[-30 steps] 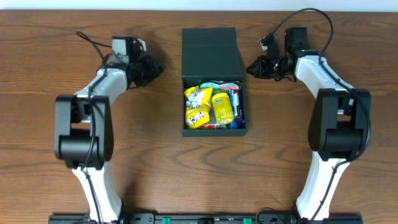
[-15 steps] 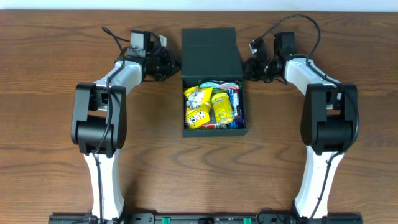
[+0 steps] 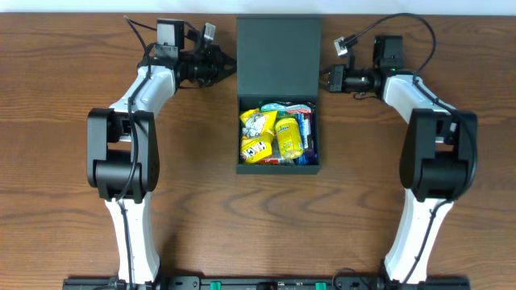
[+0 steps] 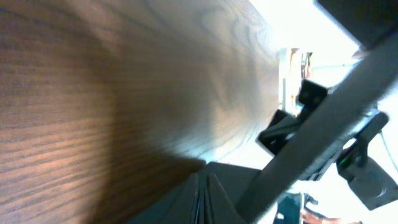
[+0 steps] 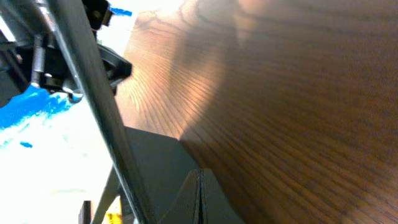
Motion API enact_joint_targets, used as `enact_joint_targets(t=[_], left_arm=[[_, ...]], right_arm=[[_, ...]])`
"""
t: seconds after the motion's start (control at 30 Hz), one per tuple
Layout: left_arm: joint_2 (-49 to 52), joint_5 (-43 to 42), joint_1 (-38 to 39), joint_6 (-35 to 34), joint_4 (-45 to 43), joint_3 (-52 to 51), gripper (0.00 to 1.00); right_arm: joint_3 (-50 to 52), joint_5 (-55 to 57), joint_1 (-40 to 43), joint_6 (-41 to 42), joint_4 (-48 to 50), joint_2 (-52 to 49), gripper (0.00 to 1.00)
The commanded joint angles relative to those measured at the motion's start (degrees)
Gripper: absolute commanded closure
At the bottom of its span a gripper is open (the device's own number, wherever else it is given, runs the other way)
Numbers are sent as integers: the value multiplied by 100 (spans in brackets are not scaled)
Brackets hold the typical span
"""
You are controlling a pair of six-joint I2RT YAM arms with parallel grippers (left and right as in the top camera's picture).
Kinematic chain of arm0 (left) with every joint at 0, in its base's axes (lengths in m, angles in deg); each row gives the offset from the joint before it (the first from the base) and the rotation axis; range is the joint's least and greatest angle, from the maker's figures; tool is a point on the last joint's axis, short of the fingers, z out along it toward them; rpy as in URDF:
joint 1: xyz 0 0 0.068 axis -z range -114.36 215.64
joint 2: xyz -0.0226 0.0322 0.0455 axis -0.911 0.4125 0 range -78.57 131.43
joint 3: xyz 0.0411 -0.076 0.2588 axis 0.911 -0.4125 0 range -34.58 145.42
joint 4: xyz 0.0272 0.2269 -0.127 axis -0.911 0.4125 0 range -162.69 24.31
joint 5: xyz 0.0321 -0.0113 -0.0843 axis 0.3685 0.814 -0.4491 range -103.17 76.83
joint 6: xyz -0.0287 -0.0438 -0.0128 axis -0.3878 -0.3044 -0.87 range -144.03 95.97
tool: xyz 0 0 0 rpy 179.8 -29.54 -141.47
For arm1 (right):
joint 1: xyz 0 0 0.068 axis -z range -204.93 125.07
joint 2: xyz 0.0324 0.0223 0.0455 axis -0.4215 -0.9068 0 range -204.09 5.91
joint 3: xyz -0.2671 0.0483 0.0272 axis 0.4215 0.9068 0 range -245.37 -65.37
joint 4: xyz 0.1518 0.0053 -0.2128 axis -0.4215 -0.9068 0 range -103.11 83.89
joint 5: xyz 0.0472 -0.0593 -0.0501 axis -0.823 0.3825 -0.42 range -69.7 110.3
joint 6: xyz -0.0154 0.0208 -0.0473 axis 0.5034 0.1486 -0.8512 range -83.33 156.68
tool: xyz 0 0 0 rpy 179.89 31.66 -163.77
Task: Pack container
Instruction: 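Push the box lid closed with both grippers from the back, then press down on the closed lid with both grippers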
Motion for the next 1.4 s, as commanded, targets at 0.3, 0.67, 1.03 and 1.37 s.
enact_joint_targets(t=[0.3, 0.67, 1.03, 1.37], left_arm=[[-1587, 380, 63, 2002, 1604, 111, 94], [-2288, 490, 166, 2992, 2793, 111, 94], [-2398, 1047, 313, 3397, 3499, 111, 94], [-2614, 1338, 516, 4308, 4360, -107, 94]], right_arm=[[-144, -133, -15, -859, -957, 1836, 99], [-144, 667, -245, -2216, -2887, 2656, 99], [-144, 1606, -328, -2354, -3716, 2750, 99], [-70, 2481, -339, -2350, -4629, 3097, 98]])
